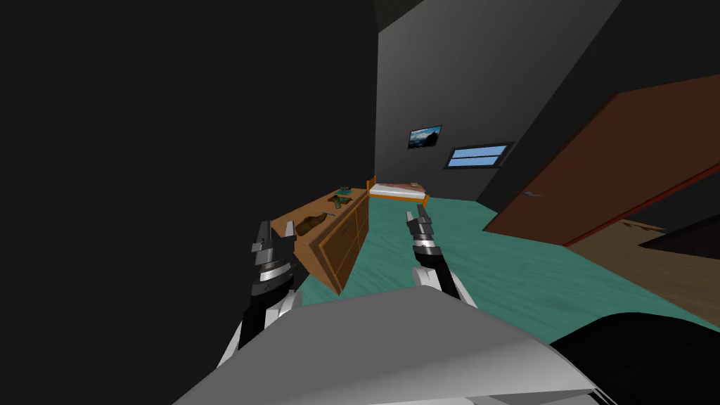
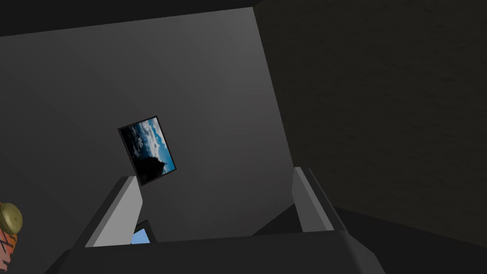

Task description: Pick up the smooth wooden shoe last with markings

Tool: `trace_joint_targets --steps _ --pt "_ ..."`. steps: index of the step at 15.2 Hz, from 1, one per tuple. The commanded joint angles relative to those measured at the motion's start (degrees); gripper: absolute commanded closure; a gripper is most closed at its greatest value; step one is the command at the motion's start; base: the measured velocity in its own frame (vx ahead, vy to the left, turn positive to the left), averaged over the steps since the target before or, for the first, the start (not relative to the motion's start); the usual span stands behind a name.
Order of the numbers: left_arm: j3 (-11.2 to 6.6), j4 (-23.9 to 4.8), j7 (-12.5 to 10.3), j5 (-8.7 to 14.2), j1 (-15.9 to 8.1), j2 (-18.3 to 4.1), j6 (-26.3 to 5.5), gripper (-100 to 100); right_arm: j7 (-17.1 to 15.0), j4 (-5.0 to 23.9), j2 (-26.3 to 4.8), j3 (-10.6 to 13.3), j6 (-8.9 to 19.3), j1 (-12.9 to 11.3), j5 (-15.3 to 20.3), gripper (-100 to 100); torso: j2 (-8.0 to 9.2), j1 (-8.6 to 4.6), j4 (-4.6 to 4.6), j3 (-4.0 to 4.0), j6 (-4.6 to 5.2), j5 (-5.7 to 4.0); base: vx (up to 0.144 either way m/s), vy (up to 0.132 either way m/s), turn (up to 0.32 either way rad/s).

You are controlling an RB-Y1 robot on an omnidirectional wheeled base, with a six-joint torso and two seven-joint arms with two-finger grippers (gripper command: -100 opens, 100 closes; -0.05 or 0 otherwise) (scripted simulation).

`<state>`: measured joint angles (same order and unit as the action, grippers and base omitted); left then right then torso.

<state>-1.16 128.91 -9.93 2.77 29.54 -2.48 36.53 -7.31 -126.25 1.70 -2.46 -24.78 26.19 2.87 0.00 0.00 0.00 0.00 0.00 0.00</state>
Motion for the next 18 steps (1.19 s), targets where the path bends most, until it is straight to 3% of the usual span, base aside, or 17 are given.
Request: trace_joint_targets --steps 1,2,3,4,5,6,7,11,12,13,18 --pt "0.28 -0.59 -0.18 -0.10 0.29 -1.85 0.25 -100 0.00 0.00 0.00 0.00 0.00 0.00 0.00 0 0.00 0.00 0.00 0.00 0.00 0.00 -0.005 0.002 -0.023" --pt "0.55 -1.20 -0.36 -0.20 0.58 -3.48 0.52 -100 0.00 0.00 0.00 0.00 0.00 0.00 0.00 0 0.01 0.01 0.00 0.01 0.00 0.00 -0.013 0.006 -0.047" --pt "0.55 -1.20 -0.36 -0.20 0.58 -3.48 0.52 -100 0.00 0.00 0.00 0.00 0.00 0.00 0.00 0 0.04 0.04 0.00 0.02 0.01 0.01 -0.015 0.009 -0.035" --pt "0.90 -2.00 -0.62 -0.34 0.96 -5.52 0.88 -100 0.00 0.00 0.00 0.00 0.00 0.00 0.00 0 0.05 0.05 0.01 0.03 0.00 0.01 -0.017 0.010 -0.038" --pt "0.90 -2.00 -0.62 -0.34 0.96 -5.52 0.88 -100 0.00 0.00 0.00 0.00 0.00 0.00 0.00 0 0.06 0.06 0.01 0.03 0.01 0.01 -0.016 0.009 -0.033" --pt "1.32 -3.00 -0.94 -0.52 1.42 -7.67 1.34 -100 0.00 0.00 0.00 0.00 0.00 0.00 0.00 0 0.07 0.06 0.01 0.04 0.00 0.01 -0.017 0.011 -0.045" --pt "1.32 -3.00 -0.94 -0.52 1.42 -7.93 1.34 -100 0.00 0.00 0.00 0.00 0.00 0.00 0.00 0 0.08 0.07 0.01 0.04 0.01 0.02 -0.017 0.012 -0.040" --pt "2.33 -5.49 -1.76 -0.96 2.60 -13.59 2.50 -100 0.00 0.00 0.00 0.00 0.00 -0.01 0.00 0 0.09 0.07 0.02 0.05 0.01 0.02 -0.018 0.008 -0.054" --pt "2.33 -5.49 -1.76 -0.96 2.60 -13.82 2.50 -100 0.00 0.00 0.00 0.00 0.00 0.00 0.00 0 0.09 0.07 0.02 0.05 0.00 0.01 -0.011 0.007 -0.016" --pt "2.91 -6.95 -2.26 -1.22 3.30 -15.82 3.19 -100 0.00 0.00 0.00 0.00 0.00 0.00 0.00 0 0.07 0.06 0.02 0.04 0.00 0.01 -0.010 0.005 -0.053" --pt "3.53 -8.54 -2.80 -1.50 4.06 -20.95 3.94 -100 0.00 0.00 0.00 0.00 0.00 0.00 0.00 0 0.05 0.07 0.01 0.03 0.00 0.02 -0.010 0.008 -0.044"
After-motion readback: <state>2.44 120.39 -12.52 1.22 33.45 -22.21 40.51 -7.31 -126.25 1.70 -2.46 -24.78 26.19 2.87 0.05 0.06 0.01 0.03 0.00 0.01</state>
